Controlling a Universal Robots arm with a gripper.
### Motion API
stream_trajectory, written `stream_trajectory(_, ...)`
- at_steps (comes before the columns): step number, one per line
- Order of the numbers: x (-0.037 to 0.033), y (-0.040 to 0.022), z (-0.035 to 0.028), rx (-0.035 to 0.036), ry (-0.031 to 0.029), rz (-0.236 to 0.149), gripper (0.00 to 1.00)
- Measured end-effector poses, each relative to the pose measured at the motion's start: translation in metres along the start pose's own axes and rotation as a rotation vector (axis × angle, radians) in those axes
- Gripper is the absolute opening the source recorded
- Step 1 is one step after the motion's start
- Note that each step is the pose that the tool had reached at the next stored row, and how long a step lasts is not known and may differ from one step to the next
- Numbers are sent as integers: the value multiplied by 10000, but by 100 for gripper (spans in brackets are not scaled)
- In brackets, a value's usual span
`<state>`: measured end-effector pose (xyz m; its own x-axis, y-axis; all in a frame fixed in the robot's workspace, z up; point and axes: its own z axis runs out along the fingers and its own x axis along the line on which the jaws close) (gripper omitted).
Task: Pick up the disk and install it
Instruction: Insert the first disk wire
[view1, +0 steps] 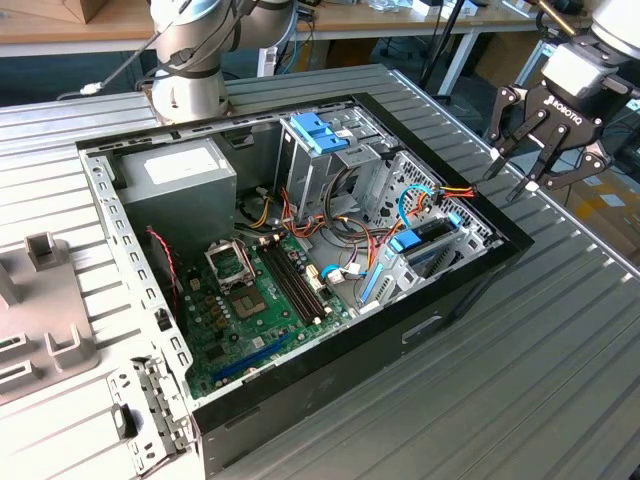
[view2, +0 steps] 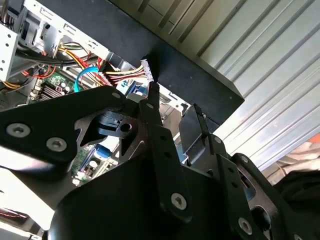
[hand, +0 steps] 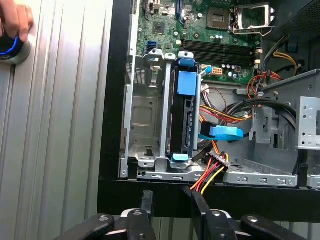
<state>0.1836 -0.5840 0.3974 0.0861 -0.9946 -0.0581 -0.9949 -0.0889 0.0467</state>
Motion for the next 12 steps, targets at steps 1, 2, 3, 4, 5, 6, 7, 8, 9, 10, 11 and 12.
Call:
stream_trajectory(1, 0, 0, 0, 0, 0, -1, 44)
stream_trajectory(2, 0, 0, 0, 0, 0, 0, 44)
stream_trajectory(3, 0, -1, 0, 0, -1, 0, 44)
stream_trajectory(4, 0, 0, 0, 0, 0, -3, 44)
stream_trajectory(5, 0, 0, 0, 0, 0, -16, 44)
stream_trajectory(6, 0, 0, 0, -4, 4, -65, 44)
stream_trajectory(7, 0, -1, 0, -8, 6, -132, 44)
stream_trajectory(8, 0, 0, 0, -10, 7, -170, 44)
stream_trajectory(9, 0, 0, 1, -12, 9, -214, 44)
stream_trajectory(10, 0, 0, 0, -16, 12, -274, 44)
stream_trajectory(11, 0, 0, 0, -18, 15, -317, 44)
stream_trajectory(12, 0, -1, 0, -21, 16, -361, 44)
